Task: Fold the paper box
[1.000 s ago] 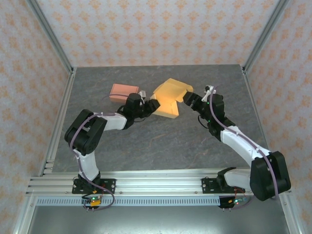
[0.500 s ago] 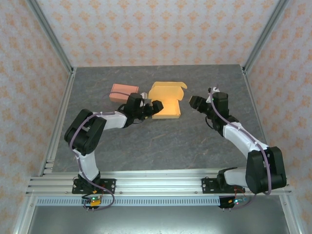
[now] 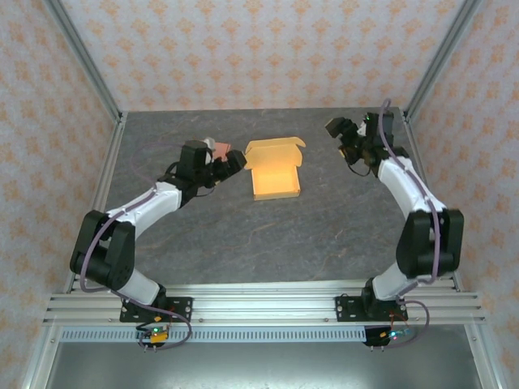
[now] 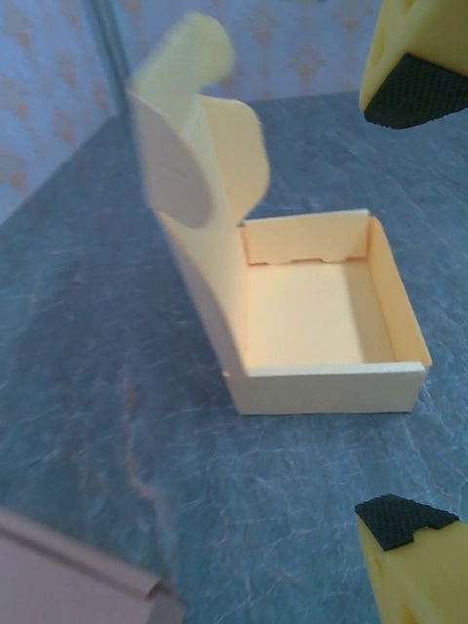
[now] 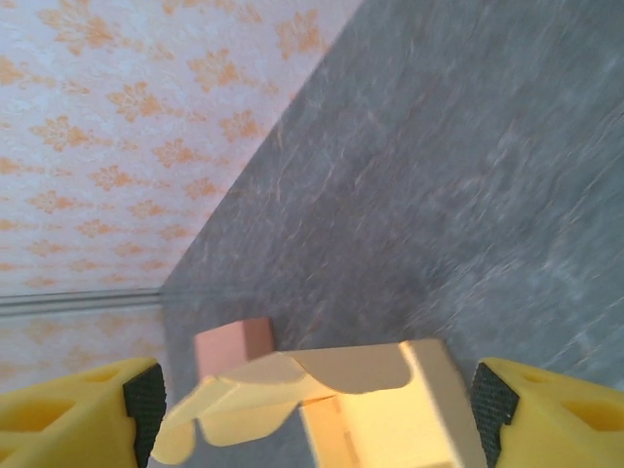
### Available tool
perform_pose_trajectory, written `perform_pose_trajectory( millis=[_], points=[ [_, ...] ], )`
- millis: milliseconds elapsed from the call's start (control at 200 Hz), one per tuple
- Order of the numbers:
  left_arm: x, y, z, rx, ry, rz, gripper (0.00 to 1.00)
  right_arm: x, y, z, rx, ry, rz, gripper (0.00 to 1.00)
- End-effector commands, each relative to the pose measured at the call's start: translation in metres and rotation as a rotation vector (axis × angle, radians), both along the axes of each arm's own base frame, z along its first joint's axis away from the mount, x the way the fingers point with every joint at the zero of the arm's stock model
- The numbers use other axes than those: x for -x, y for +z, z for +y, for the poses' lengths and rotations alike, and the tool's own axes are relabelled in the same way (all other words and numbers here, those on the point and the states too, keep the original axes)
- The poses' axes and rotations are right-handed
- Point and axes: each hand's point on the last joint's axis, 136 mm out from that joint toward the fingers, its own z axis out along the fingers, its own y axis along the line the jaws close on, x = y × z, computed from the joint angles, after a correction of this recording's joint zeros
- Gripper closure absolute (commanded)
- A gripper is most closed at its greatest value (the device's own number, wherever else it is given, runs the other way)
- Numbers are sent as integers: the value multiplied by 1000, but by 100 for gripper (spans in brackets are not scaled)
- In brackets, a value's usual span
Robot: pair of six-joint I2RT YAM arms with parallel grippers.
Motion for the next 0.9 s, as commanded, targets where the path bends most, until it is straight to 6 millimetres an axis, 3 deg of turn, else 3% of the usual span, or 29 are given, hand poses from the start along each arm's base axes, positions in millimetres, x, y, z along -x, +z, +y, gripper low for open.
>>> perform_pose_trajectory(
  millis=[0,40,110,220,345,541,686,756,891],
  points=[
    [-21,31,15,99,115,29,0,7,-28,28,-200,41,261,14],
    [-29,38,9,158,119,39,0,3,-34,34,-224,58,302,7],
    [-43,45,-3,243,117,89,0,-5,-36,47,-278,109,349,6],
    [-60,32,-19,300,113,228,0,-15,-39,56,-294,134,370,6],
    [-72,14,-22,359,170,270,2,-20,-54,64,-320,136,406,7],
    [-66,4,-33,359,168,289,4,-16,-65,99,-376,187,441,10],
    [-60,-3,-51,353,147,300,6,-14,-66,108,-385,184,432,18],
    [-61,-11,-60,359,140,316,14,-13,-65,110,-387,190,429,25],
    [-69,-16,-67,386,136,317,29,-6,-67,114,-378,205,436,28]
  ],
)
